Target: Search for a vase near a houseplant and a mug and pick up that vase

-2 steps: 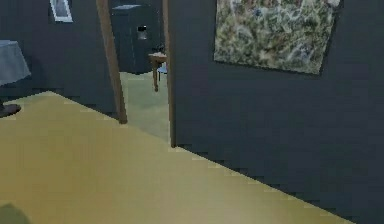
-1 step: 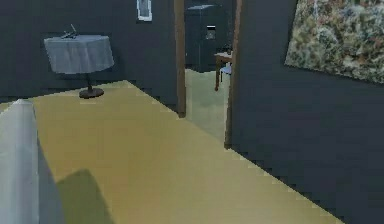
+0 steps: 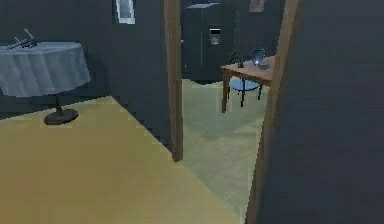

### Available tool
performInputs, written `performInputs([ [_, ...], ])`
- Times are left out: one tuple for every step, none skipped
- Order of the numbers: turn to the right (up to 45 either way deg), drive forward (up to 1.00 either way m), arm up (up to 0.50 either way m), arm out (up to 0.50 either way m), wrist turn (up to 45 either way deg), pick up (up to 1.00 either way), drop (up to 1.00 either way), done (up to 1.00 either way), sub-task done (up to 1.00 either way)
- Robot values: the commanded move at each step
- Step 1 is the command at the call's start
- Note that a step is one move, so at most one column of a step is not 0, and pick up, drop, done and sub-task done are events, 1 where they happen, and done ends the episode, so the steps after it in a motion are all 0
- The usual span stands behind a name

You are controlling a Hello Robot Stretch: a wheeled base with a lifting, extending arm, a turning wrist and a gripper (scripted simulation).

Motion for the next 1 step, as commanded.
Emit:
performInputs([
  [0.0, 0.85, 0.0, 0.0, 0.0, 0.0, 0.0, 0.0, 0.0],
])
